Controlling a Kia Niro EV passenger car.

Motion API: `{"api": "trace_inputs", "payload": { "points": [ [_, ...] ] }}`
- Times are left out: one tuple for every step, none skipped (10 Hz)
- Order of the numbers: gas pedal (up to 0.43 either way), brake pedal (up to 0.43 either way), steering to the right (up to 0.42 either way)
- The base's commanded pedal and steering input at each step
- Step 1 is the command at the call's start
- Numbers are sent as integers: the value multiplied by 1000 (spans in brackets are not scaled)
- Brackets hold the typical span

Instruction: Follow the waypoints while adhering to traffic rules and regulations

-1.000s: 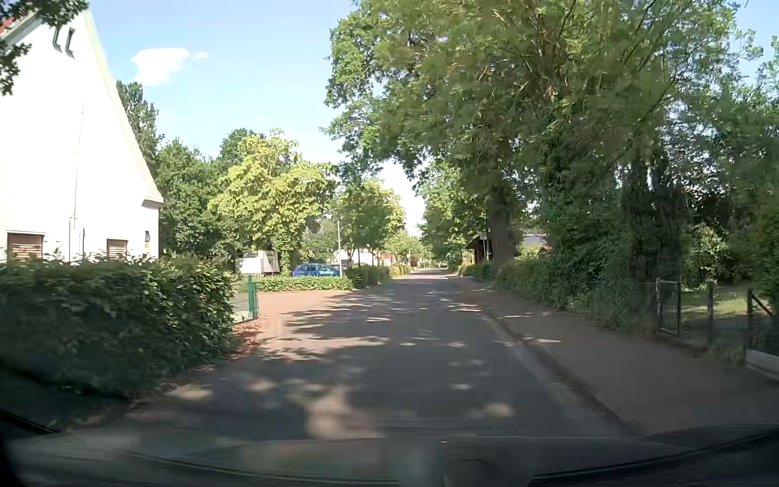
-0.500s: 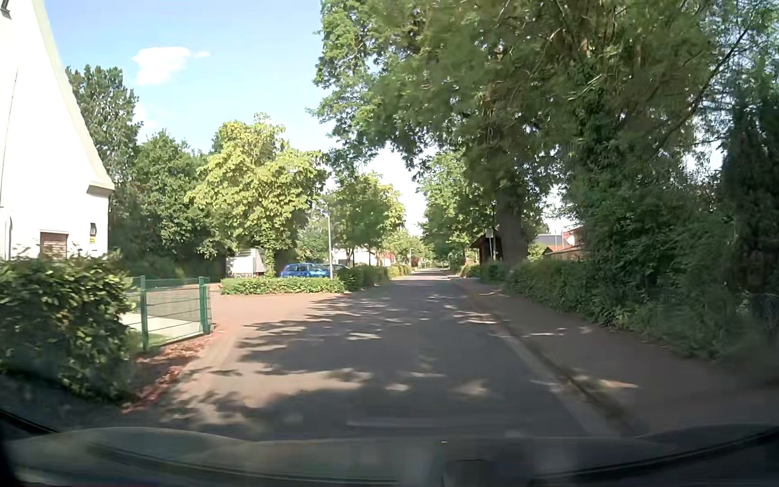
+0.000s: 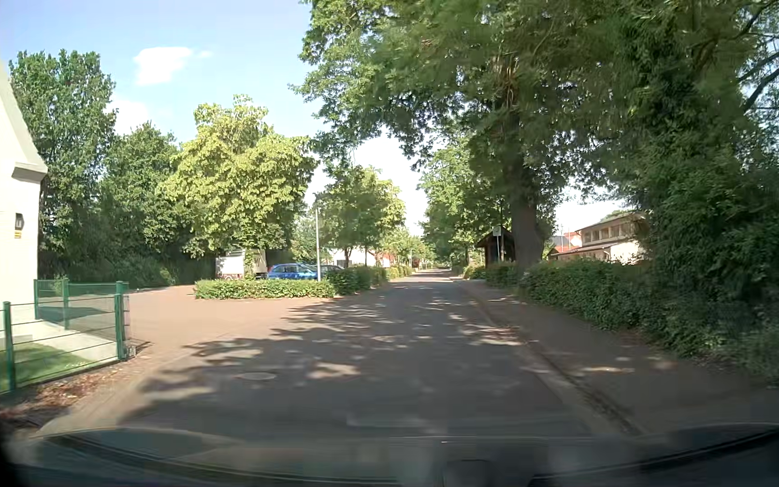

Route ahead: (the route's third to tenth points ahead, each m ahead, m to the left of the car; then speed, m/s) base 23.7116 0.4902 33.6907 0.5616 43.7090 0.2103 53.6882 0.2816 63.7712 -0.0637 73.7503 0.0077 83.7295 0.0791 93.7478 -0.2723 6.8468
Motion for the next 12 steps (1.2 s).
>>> {"api": "trace_inputs", "payload": {
  "points": [
    [138,6,-1],
    [138,6,-1],
    [138,6,1],
    [138,6,4],
    [138,6,4],
    [138,6,4],
    [138,6,4],
    [138,6,4],
    [138,6,4],
    [138,6,5],
    [138,6,6],
    [138,6,6]
  ]
}}
